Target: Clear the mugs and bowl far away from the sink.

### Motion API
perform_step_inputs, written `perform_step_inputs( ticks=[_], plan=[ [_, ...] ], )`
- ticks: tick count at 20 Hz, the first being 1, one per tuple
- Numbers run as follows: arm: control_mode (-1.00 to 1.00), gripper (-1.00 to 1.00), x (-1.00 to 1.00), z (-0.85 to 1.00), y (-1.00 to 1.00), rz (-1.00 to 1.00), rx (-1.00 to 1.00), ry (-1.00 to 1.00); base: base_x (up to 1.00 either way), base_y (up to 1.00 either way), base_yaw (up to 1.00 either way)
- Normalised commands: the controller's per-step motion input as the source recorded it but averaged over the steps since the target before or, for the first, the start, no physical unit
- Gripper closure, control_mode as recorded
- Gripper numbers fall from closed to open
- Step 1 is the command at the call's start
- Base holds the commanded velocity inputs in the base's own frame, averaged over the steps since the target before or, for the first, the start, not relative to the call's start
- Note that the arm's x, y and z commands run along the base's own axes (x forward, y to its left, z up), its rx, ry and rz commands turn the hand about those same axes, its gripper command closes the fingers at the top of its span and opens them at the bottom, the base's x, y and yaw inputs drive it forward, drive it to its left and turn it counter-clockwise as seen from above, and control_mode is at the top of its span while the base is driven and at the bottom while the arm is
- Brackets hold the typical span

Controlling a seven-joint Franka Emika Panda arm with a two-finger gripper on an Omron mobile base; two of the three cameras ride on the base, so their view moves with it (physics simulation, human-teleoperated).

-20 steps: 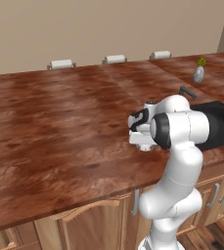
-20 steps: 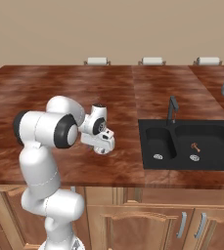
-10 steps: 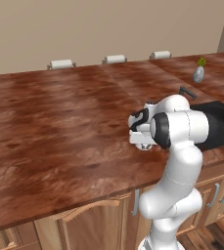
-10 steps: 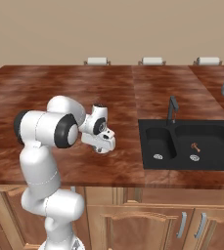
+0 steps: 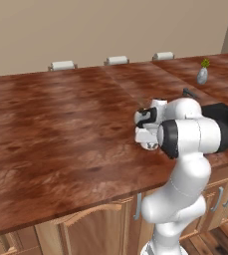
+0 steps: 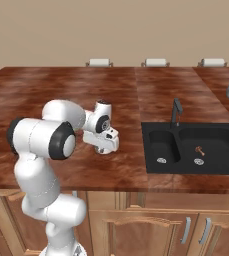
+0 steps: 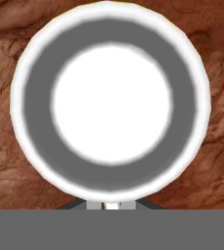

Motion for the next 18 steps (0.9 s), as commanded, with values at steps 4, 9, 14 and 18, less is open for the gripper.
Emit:
perform_step_inputs(
  ticks=[4, 9, 14, 18],
  plan=[
    [-1.0, 1.0, -0.85, 1.0, -0.29, 0.05, 0.0, -0.09, 0.0, 0.0, 0.0],
    [-1.0, 1.0, -0.95, 1.0, -0.01, 0.1, 0.0, -0.17, 0.0, 0.0, 0.0],
    [-1.0, 1.0, -0.8, 1.0, 0.01, 0.19, 0.0, -0.02, 0.0, 0.0, 0.0],
    [-1.0, 1.0, -0.76, 0.98, 0.0, 0.2, 0.0, 0.0, 0.0, 0.0, 0.0]
  ],
)
